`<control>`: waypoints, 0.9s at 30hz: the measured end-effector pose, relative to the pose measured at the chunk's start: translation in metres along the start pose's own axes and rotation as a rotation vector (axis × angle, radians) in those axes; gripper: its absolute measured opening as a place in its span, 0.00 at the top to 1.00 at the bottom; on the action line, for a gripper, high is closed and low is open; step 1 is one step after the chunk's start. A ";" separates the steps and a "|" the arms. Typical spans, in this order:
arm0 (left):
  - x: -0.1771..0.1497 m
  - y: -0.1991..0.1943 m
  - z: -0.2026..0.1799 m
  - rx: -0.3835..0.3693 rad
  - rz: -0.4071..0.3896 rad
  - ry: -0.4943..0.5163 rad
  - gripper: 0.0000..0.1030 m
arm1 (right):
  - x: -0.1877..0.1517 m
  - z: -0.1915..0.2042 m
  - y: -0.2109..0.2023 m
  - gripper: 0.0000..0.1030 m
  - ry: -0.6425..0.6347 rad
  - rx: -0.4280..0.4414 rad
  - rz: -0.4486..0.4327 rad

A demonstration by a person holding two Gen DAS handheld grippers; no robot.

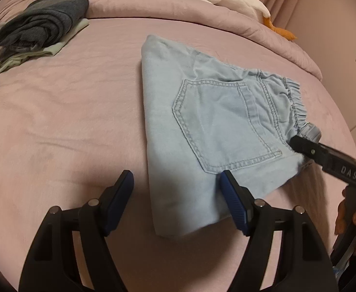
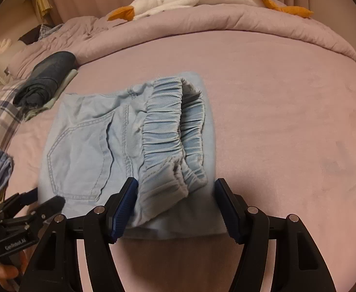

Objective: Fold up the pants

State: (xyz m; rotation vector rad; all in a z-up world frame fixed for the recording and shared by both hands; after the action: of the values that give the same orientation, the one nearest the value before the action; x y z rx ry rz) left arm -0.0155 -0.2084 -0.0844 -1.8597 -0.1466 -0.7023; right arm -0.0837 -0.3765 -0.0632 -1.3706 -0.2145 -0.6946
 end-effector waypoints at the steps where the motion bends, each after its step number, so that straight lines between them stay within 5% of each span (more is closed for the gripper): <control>1: 0.000 -0.002 0.000 0.001 -0.001 -0.007 0.28 | -0.001 0.000 -0.003 0.37 -0.001 -0.002 -0.002; 8: 0.001 -0.033 -0.010 0.028 -0.040 -0.001 0.00 | -0.012 0.002 -0.035 0.37 -0.001 0.016 -0.031; 13: 0.003 -0.063 -0.021 0.062 -0.069 0.033 0.01 | -0.019 0.007 -0.061 0.35 -0.016 0.024 -0.047; 16: 0.002 -0.079 -0.029 0.025 -0.078 0.021 0.01 | -0.020 0.011 -0.076 0.11 -0.030 0.018 -0.054; 19: -0.001 -0.094 -0.037 -0.014 -0.078 -0.002 0.01 | -0.020 0.020 -0.093 0.10 -0.067 0.036 -0.080; 24: -0.004 -0.119 -0.039 0.110 -0.096 0.026 0.01 | -0.017 0.032 -0.121 0.02 -0.125 0.040 -0.118; 27: -0.007 -0.133 -0.042 0.097 -0.112 0.025 0.01 | -0.013 0.039 -0.136 0.02 -0.147 0.045 -0.144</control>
State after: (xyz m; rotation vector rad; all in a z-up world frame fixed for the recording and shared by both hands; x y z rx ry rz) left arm -0.0931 -0.1905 0.0305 -1.7597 -0.2666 -0.7816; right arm -0.1618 -0.3402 0.0504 -1.3730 -0.4469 -0.7051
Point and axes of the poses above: each gripper's, at about its wrist camera, not at the fingertips, and y roughly the way its jaws point, z to its left, x to its top, the point moved 10 cm from there along y, roughly the way its jaws point, and after that the axes turned 1 degree about z, right-handed, at the moved point
